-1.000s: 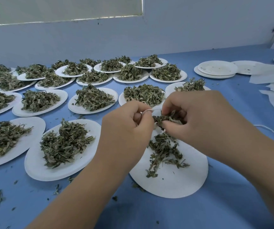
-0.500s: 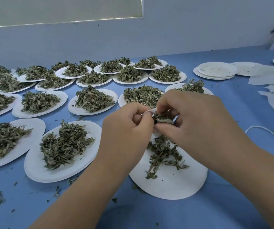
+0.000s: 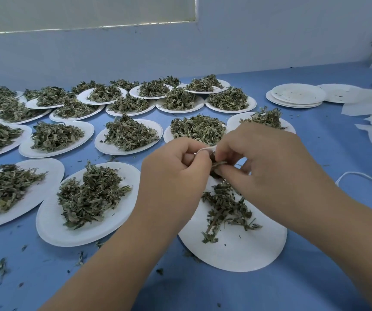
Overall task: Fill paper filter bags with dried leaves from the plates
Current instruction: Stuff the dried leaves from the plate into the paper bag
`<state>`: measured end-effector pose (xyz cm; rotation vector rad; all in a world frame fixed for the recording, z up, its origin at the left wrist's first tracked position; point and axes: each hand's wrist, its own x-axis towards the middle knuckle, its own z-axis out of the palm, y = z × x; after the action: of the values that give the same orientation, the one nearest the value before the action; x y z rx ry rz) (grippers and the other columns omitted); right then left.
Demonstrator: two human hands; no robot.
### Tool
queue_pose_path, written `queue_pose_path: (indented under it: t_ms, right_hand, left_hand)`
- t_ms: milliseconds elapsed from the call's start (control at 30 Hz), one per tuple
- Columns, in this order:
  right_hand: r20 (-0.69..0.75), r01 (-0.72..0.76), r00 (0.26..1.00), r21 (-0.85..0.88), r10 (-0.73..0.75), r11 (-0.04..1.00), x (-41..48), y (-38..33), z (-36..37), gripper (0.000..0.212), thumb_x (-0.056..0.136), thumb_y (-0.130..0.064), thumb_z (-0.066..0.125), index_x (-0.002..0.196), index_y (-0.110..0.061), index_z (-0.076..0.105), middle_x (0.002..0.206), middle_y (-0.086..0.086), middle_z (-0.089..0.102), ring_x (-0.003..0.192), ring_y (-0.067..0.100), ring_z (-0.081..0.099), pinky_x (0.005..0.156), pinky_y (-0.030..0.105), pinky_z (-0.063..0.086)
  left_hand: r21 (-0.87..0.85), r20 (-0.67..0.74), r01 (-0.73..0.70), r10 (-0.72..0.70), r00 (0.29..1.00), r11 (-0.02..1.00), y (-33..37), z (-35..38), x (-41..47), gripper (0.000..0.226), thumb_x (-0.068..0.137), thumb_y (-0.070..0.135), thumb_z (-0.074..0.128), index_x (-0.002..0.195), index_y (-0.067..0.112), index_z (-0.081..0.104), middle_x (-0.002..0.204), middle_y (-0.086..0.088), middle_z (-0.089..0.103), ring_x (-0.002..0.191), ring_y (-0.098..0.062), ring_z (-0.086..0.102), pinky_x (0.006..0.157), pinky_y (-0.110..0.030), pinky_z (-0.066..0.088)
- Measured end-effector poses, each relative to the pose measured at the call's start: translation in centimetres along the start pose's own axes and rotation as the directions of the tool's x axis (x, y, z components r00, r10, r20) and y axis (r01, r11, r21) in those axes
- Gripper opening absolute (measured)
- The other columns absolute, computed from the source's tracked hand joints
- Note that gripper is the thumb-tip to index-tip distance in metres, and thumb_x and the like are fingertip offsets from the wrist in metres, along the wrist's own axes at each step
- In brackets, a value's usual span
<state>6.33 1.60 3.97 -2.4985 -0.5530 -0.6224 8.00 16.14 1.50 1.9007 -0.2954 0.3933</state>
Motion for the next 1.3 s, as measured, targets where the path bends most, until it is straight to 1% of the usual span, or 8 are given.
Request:
queue_pose_path:
  t_ms: [167,433,533,667,767,967,1100,1300]
  right_hand:
    - [0.037,0.030,0.999,-0.122,-0.025,0.992,-0.2,-0.2,0.5,0.010,0.084,-0.015,0.068,0.087,-0.024,0.072,0.083,-0.005,0.060,0.080,0.020,0.056,0.059,0.041,0.048]
    - [0.003,0.016,1.000,-0.036,-0.016,0.999,-0.2,-0.4,0.6,0.008,0.082,-0.018,0.069,0.077,-0.023,0.065,0.071,-0.010,0.059,0.072,0.015,0.053,0.062,0.041,0.048]
    - [-0.006,0.035,0.999,-0.041,-0.036,0.999,-0.2,-0.2,0.6,0.009,0.083,-0.016,0.069,0.081,-0.025,0.068,0.071,-0.013,0.060,0.072,0.012,0.052,0.063,0.040,0.048]
    - [-0.064,0.034,0.998,0.094,-0.028,0.995,-0.1,0.2,0.0,0.011,0.082,-0.018,0.071,0.084,-0.028,0.068,0.067,-0.026,0.048,0.067,-0.001,0.051,0.064,0.008,0.039]
    - [-0.112,-0.019,0.993,0.169,0.038,0.985,0.1,0.4,-0.3,0.008,0.083,-0.028,0.066,0.088,-0.033,0.062,0.073,-0.025,0.047,0.065,-0.006,0.051,0.065,0.003,0.035]
    - [0.089,-0.258,0.965,0.191,0.245,0.947,0.2,0.7,0.0,0.041,0.074,-0.057,0.058,0.110,-0.044,0.046,0.101,-0.022,0.052,0.080,-0.006,0.054,0.064,0.012,0.040]
    - [0.242,-0.340,0.926,0.201,0.290,0.919,0.2,0.8,0.1,0.059,0.072,-0.060,0.061,0.125,-0.047,0.038,0.104,-0.025,0.054,0.084,-0.009,0.057,0.073,0.025,0.051]
    - [0.235,-0.399,0.914,0.377,0.331,0.836,0.5,0.9,0.5,0.037,0.077,-0.037,0.074,0.106,-0.037,0.053,0.081,-0.008,0.067,0.071,0.011,0.067,0.072,0.044,0.057]
  left_hand:
    - [-0.042,0.014,0.009,-0.008,1.000,0.999,0.1,-0.1,-0.1,0.019,0.088,0.013,0.062,0.075,0.023,0.071,0.055,-0.002,0.056,0.042,-0.003,0.038,0.041,-0.009,0.027]
    - [-0.041,0.021,0.017,-0.016,1.000,0.999,0.3,-0.1,-0.2,0.019,0.088,0.014,0.064,0.075,0.025,0.073,0.058,0.000,0.060,0.044,-0.002,0.040,0.042,-0.010,0.030]
    - [-0.077,0.013,0.042,-0.041,0.999,0.996,0.1,-0.2,-0.2,0.018,0.088,0.014,0.064,0.075,0.025,0.072,0.050,0.010,0.053,0.042,-0.002,0.039,0.042,-0.011,0.029]
    - [-0.129,-0.003,0.072,-0.073,0.997,0.989,0.1,-0.4,0.1,0.020,0.089,0.016,0.063,0.072,0.024,0.070,0.044,0.014,0.047,0.039,-0.003,0.039,0.041,-0.012,0.032]
    - [-0.208,-0.032,0.112,-0.121,0.992,0.972,0.1,-0.8,0.3,0.021,0.089,0.019,0.065,0.069,0.023,0.070,0.044,0.013,0.044,0.040,-0.007,0.036,0.042,-0.018,0.033]
    - [-0.413,-0.002,0.229,-0.252,0.968,0.881,0.1,-1.3,0.7,0.017,0.091,0.015,0.063,0.075,0.014,0.070,0.045,0.010,0.043,0.035,-0.005,0.033,0.037,-0.016,0.030]
    - [-0.452,-0.013,0.242,-0.278,0.961,0.858,-0.1,-1.4,0.7,0.015,0.092,0.013,0.062,0.079,0.012,0.070,0.043,0.011,0.035,0.033,-0.006,0.028,0.036,-0.017,0.029]
    - [-0.481,-0.009,0.235,-0.273,0.962,0.844,-0.1,-1.3,0.8,0.015,0.090,0.014,0.063,0.076,0.013,0.069,0.046,0.006,0.036,0.034,-0.007,0.027,0.035,-0.018,0.026]
